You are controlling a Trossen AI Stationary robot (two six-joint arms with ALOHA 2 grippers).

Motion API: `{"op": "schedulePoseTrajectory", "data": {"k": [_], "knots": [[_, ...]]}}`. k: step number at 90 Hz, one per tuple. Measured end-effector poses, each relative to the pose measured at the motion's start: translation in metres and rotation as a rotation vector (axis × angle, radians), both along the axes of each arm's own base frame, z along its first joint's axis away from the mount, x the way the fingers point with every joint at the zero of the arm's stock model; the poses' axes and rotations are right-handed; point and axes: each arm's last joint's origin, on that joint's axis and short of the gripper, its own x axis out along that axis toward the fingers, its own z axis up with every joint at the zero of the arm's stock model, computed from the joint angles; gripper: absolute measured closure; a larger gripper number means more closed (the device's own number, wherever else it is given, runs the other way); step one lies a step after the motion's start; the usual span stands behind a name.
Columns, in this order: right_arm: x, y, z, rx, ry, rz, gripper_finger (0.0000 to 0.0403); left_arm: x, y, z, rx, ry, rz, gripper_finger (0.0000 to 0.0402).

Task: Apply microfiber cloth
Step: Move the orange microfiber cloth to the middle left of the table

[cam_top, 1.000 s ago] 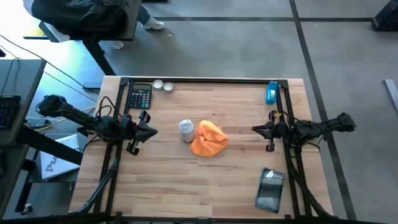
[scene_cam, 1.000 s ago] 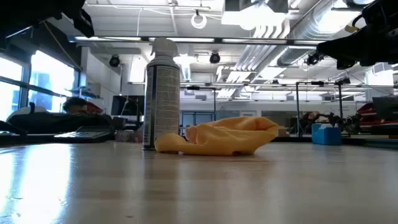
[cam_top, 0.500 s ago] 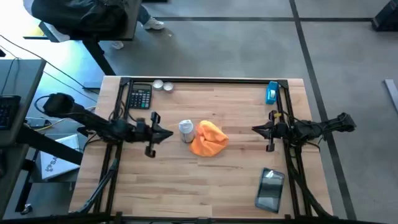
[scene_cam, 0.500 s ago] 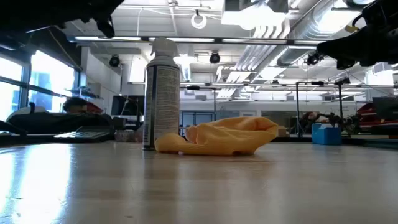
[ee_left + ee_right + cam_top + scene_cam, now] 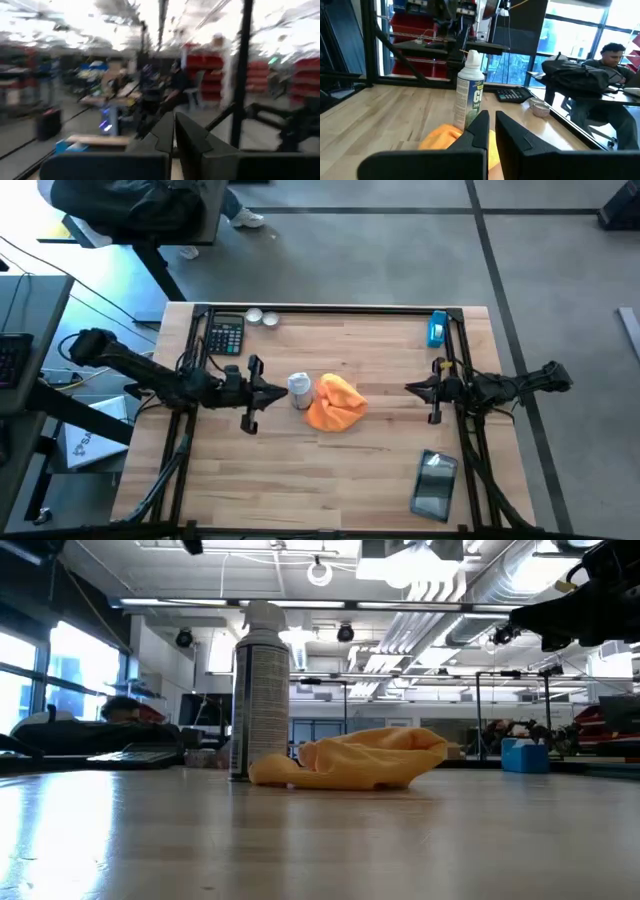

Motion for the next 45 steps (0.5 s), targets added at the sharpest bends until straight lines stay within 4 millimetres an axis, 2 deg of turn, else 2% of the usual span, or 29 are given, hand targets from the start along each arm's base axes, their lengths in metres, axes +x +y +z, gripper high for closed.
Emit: {"op": "schedulePoseTrajectory", "data": {"k": [15, 45], "knots": [[0.0000, 0.0000, 0.0001, 0.000, 0.000, 0.000, 0.0402, 0.0053, -0.0013, 0.0068, 0.006, 0.147, 0.014, 0.0401], [0.0000, 0.0000, 0.0001, 0.000, 0.000, -0.001, 0.0402, 0.0055, -0.0025, 0.0036, 0.014, 0.183, -0.027, 0.0401]]}}
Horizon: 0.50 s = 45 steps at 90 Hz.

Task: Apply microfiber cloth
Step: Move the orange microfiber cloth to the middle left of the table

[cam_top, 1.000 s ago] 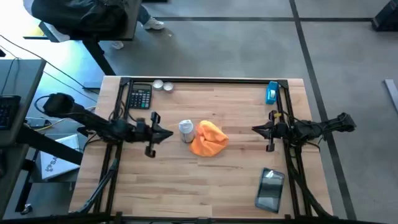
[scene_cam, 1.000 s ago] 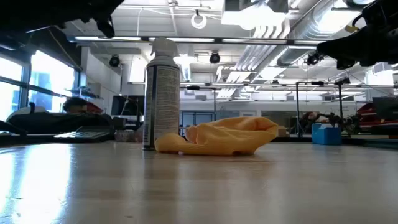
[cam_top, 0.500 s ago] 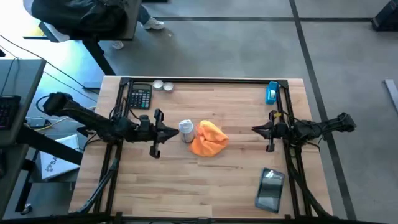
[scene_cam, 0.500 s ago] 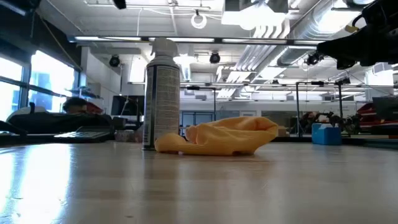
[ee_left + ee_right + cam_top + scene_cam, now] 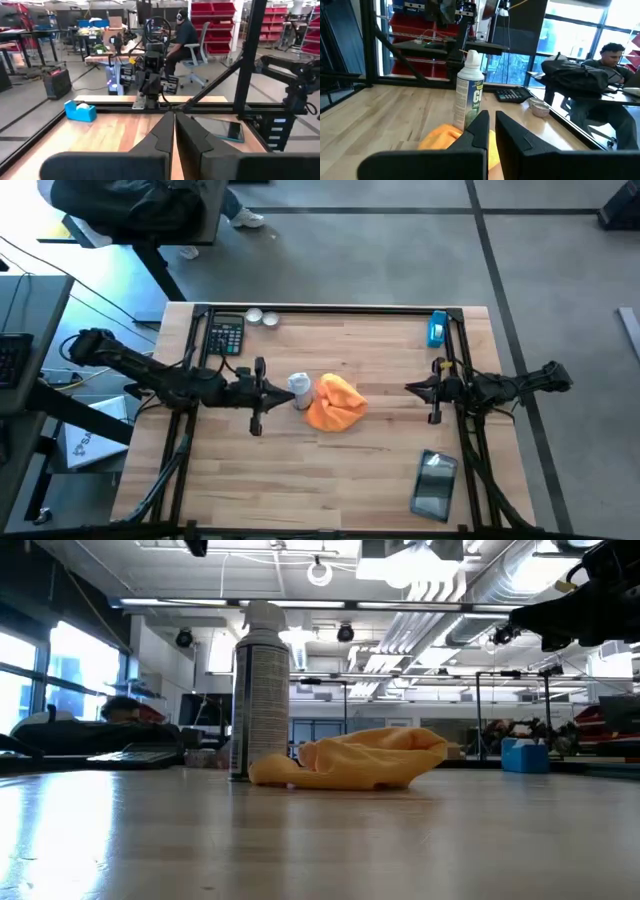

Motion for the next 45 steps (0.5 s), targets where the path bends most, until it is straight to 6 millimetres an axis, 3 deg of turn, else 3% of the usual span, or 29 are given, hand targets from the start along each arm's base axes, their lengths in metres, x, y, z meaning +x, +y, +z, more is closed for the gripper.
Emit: {"op": "schedulePoseTrajectory", "data": {"k": [28, 45], "knots": [[0.000, 0.000, 0.000, 0.000, 0.000, -0.001, 0.0402, 0.002, -0.003, 0.003, 0.040, -0.043, -0.082, 0.0401], [0.000, 0.001, 0.000, -0.002, 0.000, 0.037, 0.0402, 0.026, -0.014, -0.013, 0.073, -0.064, -0.180, 0.0401]]}}
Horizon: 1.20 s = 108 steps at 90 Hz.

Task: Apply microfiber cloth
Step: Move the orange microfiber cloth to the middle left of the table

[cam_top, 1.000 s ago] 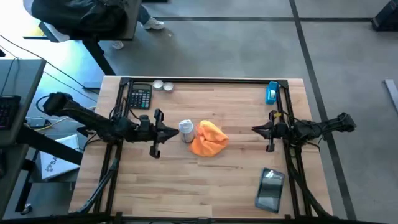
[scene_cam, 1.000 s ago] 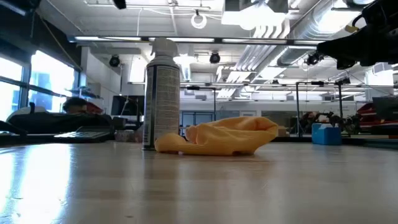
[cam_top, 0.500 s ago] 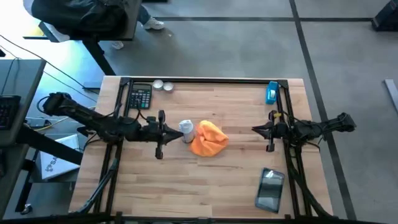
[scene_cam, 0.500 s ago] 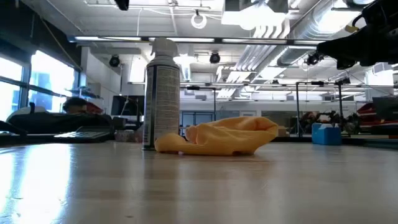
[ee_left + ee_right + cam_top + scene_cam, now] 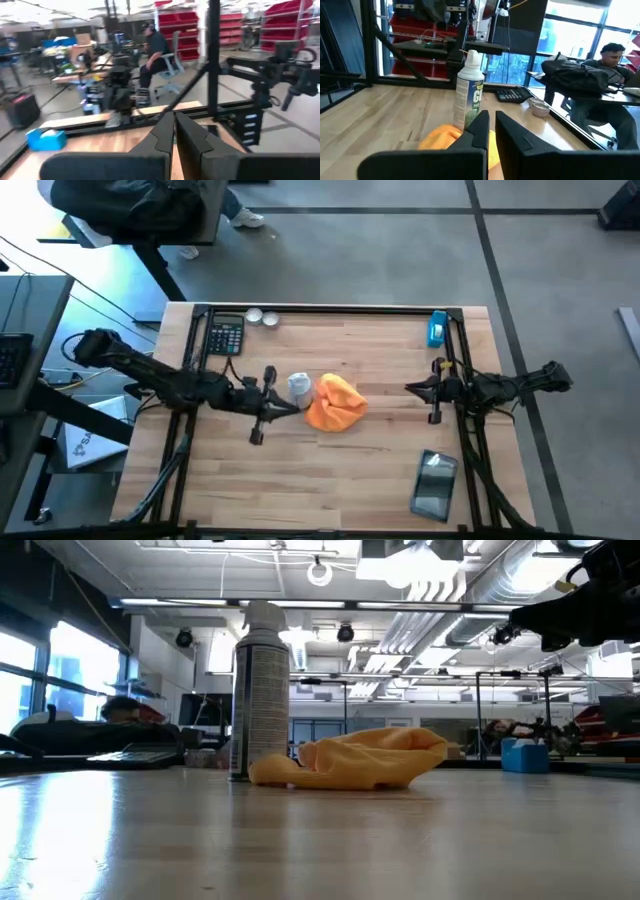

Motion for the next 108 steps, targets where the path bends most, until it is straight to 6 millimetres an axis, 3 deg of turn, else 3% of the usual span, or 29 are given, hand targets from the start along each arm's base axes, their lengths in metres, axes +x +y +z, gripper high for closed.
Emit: {"op": "schedulePoseTrajectory", "data": {"k": [13, 40, 54, 76, 88, 108], "knots": [[0.000, 0.000, 0.000, -0.003, 0.001, 0.008, 0.0402, 0.025, -0.007, -0.016, 0.006, 0.090, 0.042, 0.0401], [0.000, 0.001, -0.001, -0.137, 0.014, 0.038, 0.0402, 0.066, -0.024, -0.003, 0.111, 0.295, 0.081, 0.0401], [0.000, 0.001, -0.001, -0.135, 0.014, 0.039, 0.0402, 0.090, -0.030, -0.006, 0.158, 0.374, 0.140, 0.0394], [0.000, 0.001, -0.001, -0.139, 0.015, 0.039, 0.0402, 0.129, -0.042, -0.020, 0.148, 0.429, 0.201, 0.0291], [0.000, 0.001, -0.001, -0.139, 0.015, 0.039, 0.0402, 0.151, -0.049, -0.024, 0.124, 0.547, 0.228, 0.0233], [0.000, 0.001, -0.001, -0.139, 0.015, 0.039, 0.0402, 0.181, -0.052, -0.031, 0.200, 0.762, 0.292, 0.0200]]}}
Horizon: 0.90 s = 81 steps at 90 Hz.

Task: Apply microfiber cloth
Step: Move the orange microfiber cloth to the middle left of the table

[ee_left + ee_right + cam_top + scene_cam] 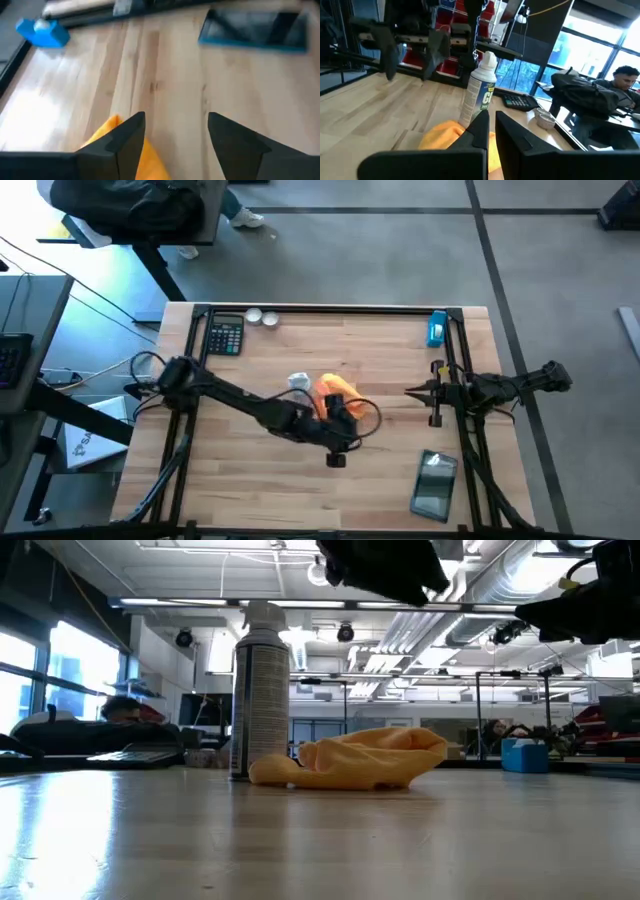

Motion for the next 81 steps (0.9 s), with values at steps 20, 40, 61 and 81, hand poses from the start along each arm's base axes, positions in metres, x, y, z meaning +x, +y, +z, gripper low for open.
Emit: {"op": "schedulePoseTrajectory", "data": {"k": [20, 40, 61, 81], "knots": [[0.000, 0.000, 0.000, 0.000, 0.000, 0.000, 0.0402, 0.016, 0.016, -0.025, -0.011, 0.117, 0.049, 0.0200], [0.000, 0.000, 0.000, 0.000, 0.000, 0.001, 0.0402, 0.026, 0.038, -0.059, -0.024, 0.206, 0.143, 0.0199], [0.000, 0.000, 0.000, 0.000, 0.000, 0.001, 0.0402, 0.026, 0.047, -0.086, 0.012, 0.317, 0.183, 0.0199], [0.000, 0.000, 0.000, 0.000, 0.001, 0.001, 0.0402, 0.025, 0.047, -0.099, 0.037, 0.376, 0.170, 0.0199]]}}
